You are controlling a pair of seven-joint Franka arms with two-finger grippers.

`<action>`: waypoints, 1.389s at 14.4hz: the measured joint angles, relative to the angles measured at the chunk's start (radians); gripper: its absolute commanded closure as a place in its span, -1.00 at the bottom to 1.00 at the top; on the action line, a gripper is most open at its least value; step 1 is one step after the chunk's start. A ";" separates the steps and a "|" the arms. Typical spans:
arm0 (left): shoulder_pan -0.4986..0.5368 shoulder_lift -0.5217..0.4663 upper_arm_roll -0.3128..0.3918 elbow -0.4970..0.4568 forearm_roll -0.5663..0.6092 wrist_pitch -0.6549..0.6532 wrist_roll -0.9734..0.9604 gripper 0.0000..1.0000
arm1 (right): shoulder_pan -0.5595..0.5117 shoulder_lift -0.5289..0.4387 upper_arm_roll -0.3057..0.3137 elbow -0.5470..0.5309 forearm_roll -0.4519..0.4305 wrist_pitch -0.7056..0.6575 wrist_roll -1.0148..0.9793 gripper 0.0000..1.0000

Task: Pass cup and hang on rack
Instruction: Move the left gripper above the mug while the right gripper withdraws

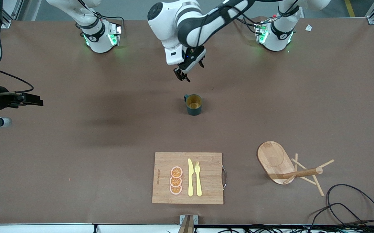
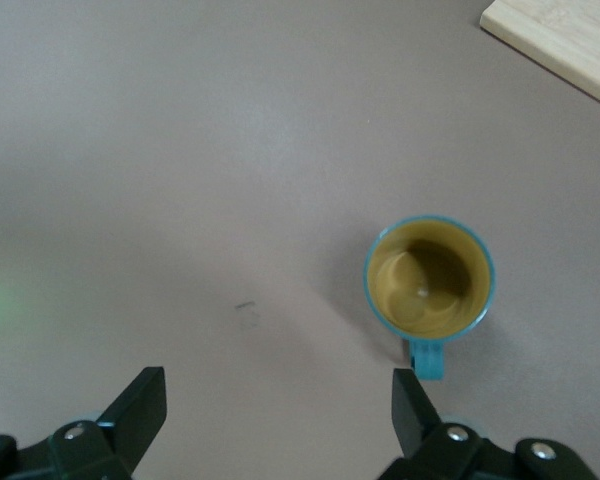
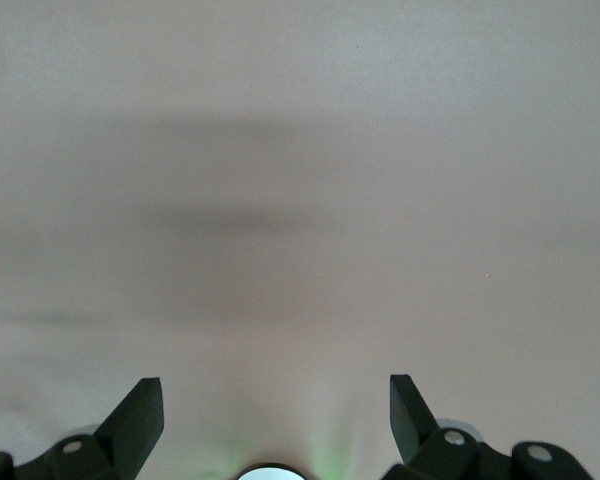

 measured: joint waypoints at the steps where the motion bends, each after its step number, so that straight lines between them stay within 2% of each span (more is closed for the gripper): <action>1: -0.022 0.030 0.000 0.000 0.033 0.000 -0.034 -0.97 | -0.001 0.000 -0.001 0.003 0.007 -0.001 0.001 -1.00; 6: -0.092 0.146 0.001 0.005 0.198 0.001 -0.094 -0.96 | -0.002 -0.015 -0.005 0.022 0.018 -0.032 0.002 -1.00; 12: -0.144 0.242 0.025 0.067 0.368 0.013 -0.105 -0.95 | 0.001 -0.170 -0.004 0.004 0.017 -0.093 0.001 -1.00; 14: -0.209 0.273 0.105 0.114 0.390 0.032 -0.136 -0.88 | 0.009 -0.213 -0.003 -0.011 0.015 -0.103 0.001 -1.00; 17: -0.363 0.297 0.305 0.141 0.402 0.119 -0.248 -0.83 | 0.017 -0.235 -0.011 -0.026 0.012 -0.112 0.001 -1.00; 18: -0.398 0.302 0.347 0.144 0.403 0.139 -0.274 -0.80 | 0.020 -0.236 -0.019 -0.026 0.012 -0.116 0.001 -1.00; 20: -0.421 0.311 0.371 0.150 0.408 0.146 -0.292 -0.77 | 0.022 -0.240 -0.032 -0.026 0.012 -0.126 -0.001 -1.00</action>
